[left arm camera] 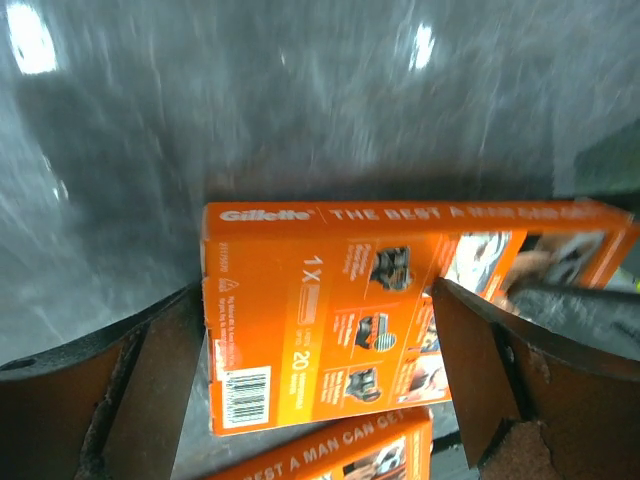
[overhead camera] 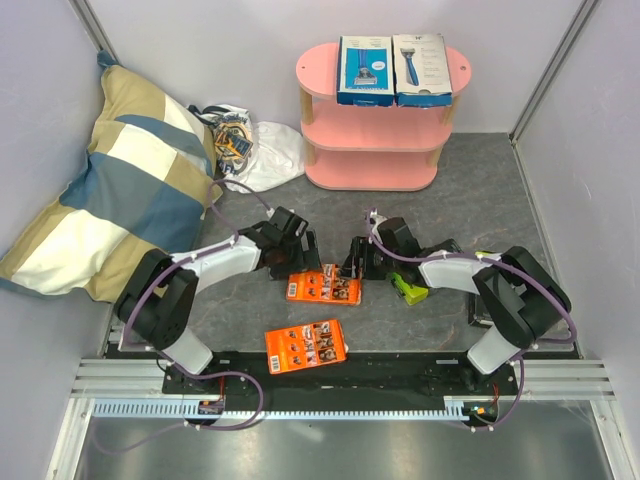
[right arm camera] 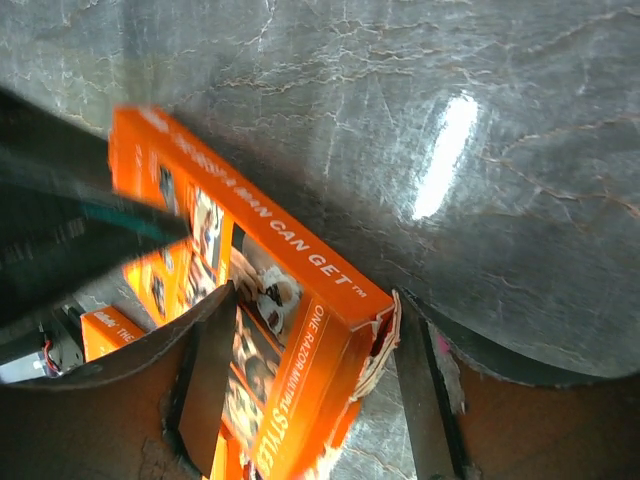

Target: Place and organize the shaving razors onto the shelf

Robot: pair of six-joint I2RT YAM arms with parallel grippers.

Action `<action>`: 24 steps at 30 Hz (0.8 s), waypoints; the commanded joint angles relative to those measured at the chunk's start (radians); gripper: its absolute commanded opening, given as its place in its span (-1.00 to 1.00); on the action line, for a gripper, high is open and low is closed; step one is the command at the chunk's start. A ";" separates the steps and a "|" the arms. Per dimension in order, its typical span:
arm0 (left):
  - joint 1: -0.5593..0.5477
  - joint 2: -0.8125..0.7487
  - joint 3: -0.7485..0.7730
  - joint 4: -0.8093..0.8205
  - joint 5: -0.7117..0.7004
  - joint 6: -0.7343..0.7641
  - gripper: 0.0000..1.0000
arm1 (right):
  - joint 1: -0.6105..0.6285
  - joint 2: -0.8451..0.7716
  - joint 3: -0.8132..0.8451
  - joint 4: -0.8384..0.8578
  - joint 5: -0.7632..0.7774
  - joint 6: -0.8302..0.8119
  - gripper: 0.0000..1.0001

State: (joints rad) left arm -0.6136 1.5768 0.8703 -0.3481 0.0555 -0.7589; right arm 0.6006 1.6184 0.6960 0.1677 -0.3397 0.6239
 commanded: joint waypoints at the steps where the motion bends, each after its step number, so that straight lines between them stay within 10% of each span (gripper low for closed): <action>1: 0.049 0.060 0.156 0.187 0.000 0.082 0.94 | 0.036 -0.008 -0.064 -0.060 -0.099 -0.018 0.33; 16: 0.080 0.155 0.246 0.276 0.248 0.165 0.91 | 0.034 0.038 -0.222 0.405 -0.265 0.192 0.25; 24: 0.084 0.140 0.236 0.276 0.262 0.181 0.90 | 0.034 0.103 -0.285 0.659 -0.233 0.304 -0.31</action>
State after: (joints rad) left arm -0.5297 1.7294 1.0904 -0.1150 0.2905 -0.6262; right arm 0.6319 1.6958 0.4423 0.6735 -0.6044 0.8753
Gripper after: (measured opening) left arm 0.952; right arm 0.400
